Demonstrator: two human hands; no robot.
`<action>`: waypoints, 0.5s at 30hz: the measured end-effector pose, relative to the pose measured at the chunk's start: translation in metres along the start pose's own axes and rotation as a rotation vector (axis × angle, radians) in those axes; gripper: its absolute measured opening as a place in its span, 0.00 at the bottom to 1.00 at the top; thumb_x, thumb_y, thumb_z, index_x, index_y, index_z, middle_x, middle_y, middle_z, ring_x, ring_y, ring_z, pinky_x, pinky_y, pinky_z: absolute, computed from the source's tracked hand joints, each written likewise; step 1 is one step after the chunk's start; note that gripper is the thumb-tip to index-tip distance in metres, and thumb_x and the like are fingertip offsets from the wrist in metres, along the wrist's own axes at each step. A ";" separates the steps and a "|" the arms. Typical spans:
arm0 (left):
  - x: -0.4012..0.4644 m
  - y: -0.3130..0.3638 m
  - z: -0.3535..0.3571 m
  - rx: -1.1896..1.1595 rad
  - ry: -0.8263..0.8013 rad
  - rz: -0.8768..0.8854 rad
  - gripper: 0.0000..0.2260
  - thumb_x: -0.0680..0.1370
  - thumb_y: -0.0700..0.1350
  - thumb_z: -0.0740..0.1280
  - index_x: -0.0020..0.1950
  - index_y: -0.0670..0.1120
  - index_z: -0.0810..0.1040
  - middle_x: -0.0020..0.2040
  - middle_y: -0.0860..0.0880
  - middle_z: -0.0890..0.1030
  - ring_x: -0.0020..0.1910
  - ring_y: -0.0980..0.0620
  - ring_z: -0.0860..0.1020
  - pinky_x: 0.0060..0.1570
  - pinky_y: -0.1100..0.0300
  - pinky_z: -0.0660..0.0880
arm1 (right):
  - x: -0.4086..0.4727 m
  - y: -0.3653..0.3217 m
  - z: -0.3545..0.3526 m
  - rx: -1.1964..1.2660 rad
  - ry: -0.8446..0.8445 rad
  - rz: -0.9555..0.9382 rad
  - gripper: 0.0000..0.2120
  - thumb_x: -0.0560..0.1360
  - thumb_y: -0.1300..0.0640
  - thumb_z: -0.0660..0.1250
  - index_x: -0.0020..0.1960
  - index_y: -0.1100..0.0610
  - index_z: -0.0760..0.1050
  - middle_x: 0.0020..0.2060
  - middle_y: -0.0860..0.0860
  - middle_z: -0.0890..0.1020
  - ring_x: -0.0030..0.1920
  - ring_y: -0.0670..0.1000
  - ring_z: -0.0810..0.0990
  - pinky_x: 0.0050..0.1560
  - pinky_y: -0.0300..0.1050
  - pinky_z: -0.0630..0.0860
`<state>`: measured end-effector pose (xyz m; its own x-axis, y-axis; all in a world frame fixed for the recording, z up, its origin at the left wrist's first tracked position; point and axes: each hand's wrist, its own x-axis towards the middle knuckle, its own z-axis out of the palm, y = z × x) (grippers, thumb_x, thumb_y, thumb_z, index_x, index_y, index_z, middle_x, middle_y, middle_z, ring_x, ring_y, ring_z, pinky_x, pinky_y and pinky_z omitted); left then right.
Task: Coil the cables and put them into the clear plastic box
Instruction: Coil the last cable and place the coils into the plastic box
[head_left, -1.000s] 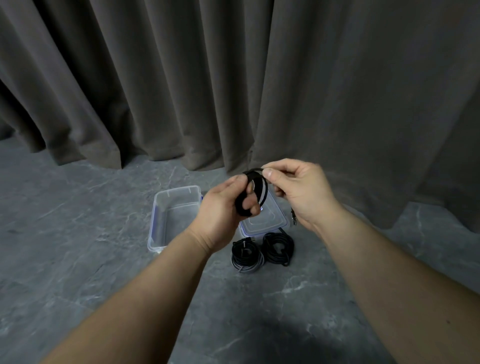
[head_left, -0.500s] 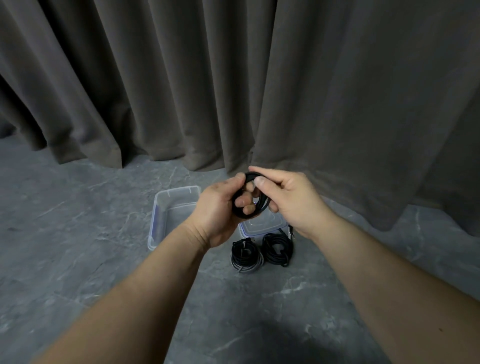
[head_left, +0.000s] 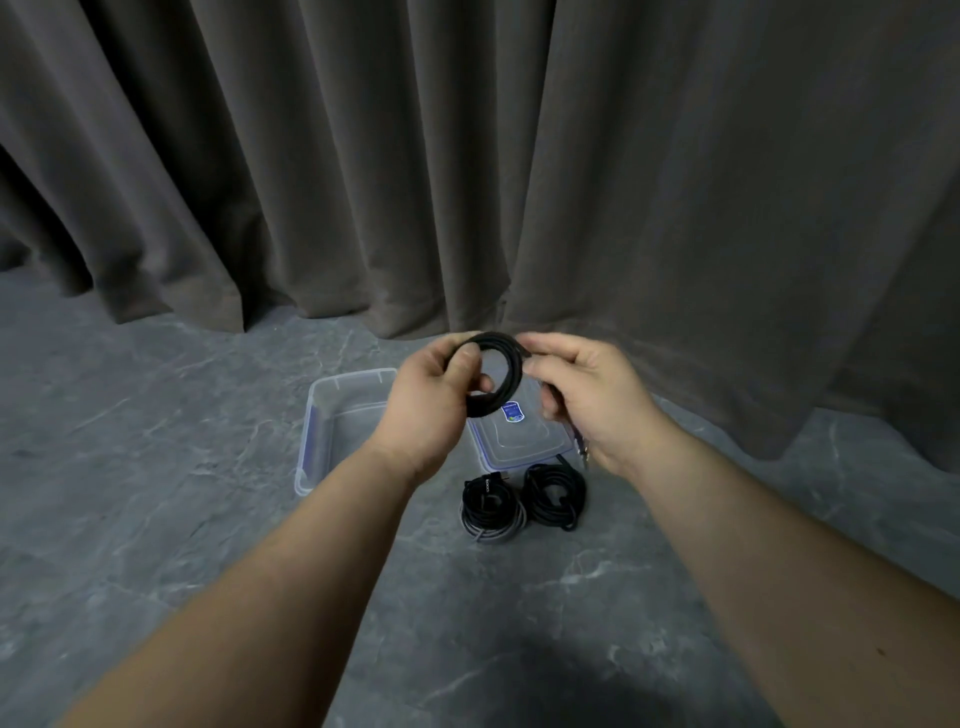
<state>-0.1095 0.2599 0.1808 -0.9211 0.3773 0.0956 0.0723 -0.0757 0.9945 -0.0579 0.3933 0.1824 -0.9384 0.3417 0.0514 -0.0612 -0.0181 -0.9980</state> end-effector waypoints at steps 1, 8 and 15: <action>0.001 -0.001 -0.002 -0.005 0.010 0.003 0.11 0.83 0.38 0.57 0.48 0.46 0.78 0.30 0.53 0.73 0.32 0.57 0.71 0.38 0.63 0.71 | 0.000 -0.001 -0.003 -0.017 -0.016 0.018 0.09 0.75 0.67 0.65 0.49 0.56 0.80 0.29 0.48 0.78 0.25 0.43 0.67 0.29 0.36 0.66; -0.001 -0.003 0.002 -0.167 -0.050 -0.039 0.12 0.84 0.38 0.55 0.43 0.46 0.72 0.31 0.53 0.65 0.29 0.57 0.63 0.36 0.64 0.63 | 0.008 0.004 -0.019 -0.562 0.059 -0.137 0.03 0.72 0.61 0.71 0.41 0.56 0.83 0.36 0.56 0.84 0.35 0.47 0.77 0.41 0.43 0.75; -0.005 -0.007 0.010 -0.078 -0.119 0.006 0.13 0.84 0.38 0.54 0.41 0.46 0.70 0.33 0.51 0.67 0.31 0.57 0.66 0.35 0.69 0.68 | 0.008 0.002 -0.006 -0.031 0.250 0.015 0.04 0.76 0.66 0.66 0.44 0.61 0.78 0.32 0.55 0.80 0.31 0.49 0.79 0.38 0.42 0.81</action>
<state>-0.1015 0.2674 0.1742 -0.8685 0.4833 0.1102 0.0428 -0.1483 0.9880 -0.0638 0.4022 0.1810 -0.8255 0.5636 0.0298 -0.0344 0.0025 -0.9994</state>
